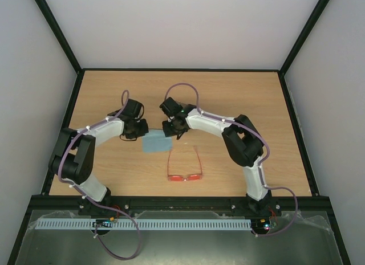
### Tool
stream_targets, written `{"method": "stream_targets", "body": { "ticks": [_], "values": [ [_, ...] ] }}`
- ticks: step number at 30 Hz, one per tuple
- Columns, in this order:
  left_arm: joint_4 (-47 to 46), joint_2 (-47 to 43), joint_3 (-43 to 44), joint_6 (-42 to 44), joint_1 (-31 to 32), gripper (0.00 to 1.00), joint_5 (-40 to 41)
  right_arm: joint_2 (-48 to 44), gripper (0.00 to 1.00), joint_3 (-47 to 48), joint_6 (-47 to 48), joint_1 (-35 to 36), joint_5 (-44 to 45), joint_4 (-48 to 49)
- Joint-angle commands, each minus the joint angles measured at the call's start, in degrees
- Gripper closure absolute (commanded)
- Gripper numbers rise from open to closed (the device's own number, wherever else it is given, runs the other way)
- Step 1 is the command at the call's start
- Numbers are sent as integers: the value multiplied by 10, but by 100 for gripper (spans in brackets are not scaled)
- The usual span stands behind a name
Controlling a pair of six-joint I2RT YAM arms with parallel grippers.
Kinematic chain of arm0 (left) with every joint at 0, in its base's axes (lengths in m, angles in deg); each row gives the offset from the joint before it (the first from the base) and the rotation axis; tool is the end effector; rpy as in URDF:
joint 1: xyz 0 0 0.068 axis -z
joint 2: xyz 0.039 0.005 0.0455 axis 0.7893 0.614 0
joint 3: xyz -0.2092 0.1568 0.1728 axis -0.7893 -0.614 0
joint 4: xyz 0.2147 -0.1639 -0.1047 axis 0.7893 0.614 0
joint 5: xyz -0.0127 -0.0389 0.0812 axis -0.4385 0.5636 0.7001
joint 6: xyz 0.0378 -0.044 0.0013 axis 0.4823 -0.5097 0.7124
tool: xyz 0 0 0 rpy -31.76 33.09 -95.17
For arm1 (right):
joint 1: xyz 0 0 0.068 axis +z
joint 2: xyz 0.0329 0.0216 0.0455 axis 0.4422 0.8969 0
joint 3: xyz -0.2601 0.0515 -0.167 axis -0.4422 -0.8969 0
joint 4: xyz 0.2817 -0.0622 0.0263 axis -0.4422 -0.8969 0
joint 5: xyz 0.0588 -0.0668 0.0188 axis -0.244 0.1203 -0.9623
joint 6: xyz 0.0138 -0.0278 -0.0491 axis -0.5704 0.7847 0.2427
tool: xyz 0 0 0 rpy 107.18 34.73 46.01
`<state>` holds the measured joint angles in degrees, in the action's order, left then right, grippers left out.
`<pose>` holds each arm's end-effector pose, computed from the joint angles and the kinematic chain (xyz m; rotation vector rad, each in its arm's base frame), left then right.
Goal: Organize the sunglasses
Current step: Fold the glasses cleaning cloth at the center of the board.
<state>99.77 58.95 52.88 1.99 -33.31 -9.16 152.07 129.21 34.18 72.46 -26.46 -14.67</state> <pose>0.3242 -0.1146 0.1867 -0.2985 2.6667 -0.4221 0.3500 0.3646 0.2036 -0.4247 2.5435 0.5037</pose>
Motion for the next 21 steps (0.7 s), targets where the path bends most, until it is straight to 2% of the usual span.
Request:
{"method": "stream_targets", "body": {
  "ticks": [1, 21],
  "values": [
    [3, -24, -16, -10, 8, 98, 10, -31, 99, -23, -8, 9, 8, -10],
    [3, -77, -67, -34, 36, 98, 20, -69, 99, -71, -12, 26, 18, -8]
  ]
}}
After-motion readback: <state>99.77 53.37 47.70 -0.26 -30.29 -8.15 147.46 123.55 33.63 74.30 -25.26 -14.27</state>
